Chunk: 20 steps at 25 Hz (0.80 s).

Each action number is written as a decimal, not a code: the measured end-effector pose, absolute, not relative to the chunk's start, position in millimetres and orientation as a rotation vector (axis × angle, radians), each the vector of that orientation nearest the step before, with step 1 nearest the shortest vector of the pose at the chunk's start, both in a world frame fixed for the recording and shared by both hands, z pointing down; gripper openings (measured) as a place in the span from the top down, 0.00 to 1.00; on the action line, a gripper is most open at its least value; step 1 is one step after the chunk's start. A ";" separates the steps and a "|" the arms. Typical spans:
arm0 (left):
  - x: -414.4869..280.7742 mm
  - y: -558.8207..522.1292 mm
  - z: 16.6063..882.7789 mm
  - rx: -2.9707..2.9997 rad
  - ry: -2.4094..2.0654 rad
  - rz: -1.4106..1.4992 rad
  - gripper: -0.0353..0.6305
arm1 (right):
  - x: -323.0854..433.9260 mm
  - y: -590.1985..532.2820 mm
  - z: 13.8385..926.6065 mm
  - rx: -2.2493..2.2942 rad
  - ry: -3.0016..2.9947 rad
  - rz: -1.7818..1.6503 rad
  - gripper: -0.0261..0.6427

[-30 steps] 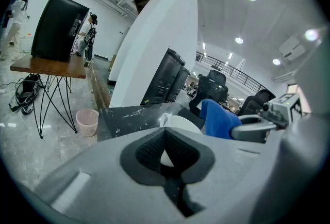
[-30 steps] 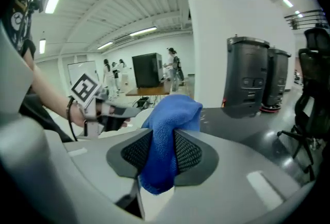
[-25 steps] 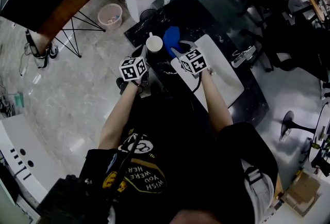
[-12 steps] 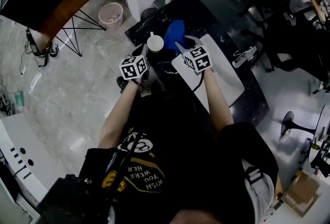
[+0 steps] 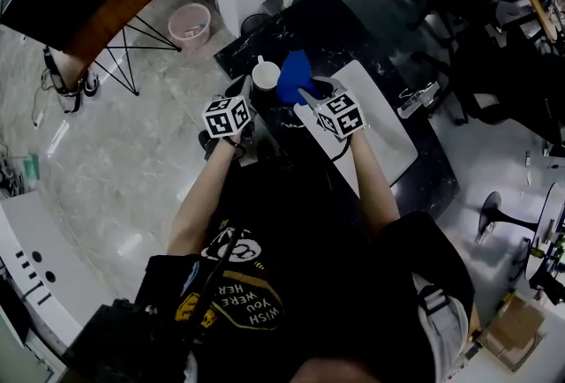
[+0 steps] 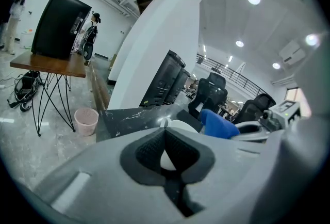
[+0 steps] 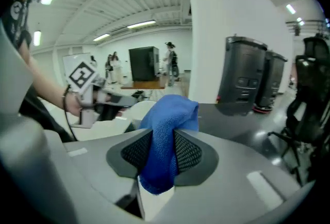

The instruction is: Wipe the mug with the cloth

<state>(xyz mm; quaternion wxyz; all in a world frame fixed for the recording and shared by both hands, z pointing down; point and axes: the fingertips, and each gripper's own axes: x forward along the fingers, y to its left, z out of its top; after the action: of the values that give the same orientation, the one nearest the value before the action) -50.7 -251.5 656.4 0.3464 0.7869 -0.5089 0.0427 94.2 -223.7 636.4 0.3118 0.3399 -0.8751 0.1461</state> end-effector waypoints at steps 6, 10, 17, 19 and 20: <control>-57.7 -251.3 657.2 2.017 -1.342 0.089 0.94 | 131.2 -294.1 634.1 1.176 -2.120 0.214 0.76; -63.2 -246.6 650.6 2.026 -1.357 0.084 0.94 | 106.5 -285.9 632.0 1.144 -2.287 0.335 0.52; -79.1 -221.2 621.8 2.145 -1.434 0.145 0.94 | 110.4 -236.9 597.3 1.324 -2.491 0.547 0.96; -85.3 -207.7 610.5 2.189 -1.437 0.165 0.94 | 104.7 -215.1 594.1 1.369 -2.492 0.597 0.96; -87.8 -199.8 604.7 2.208 -1.427 0.171 0.94 | 100.1 -203.3 593.7 1.390 -2.480 0.597 0.96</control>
<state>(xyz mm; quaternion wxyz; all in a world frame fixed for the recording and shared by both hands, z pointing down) -87.8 -199.8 604.7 0.2509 0.8113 -0.5243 0.0628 100.1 -203.3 593.7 0.1180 0.4750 -0.8478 0.2040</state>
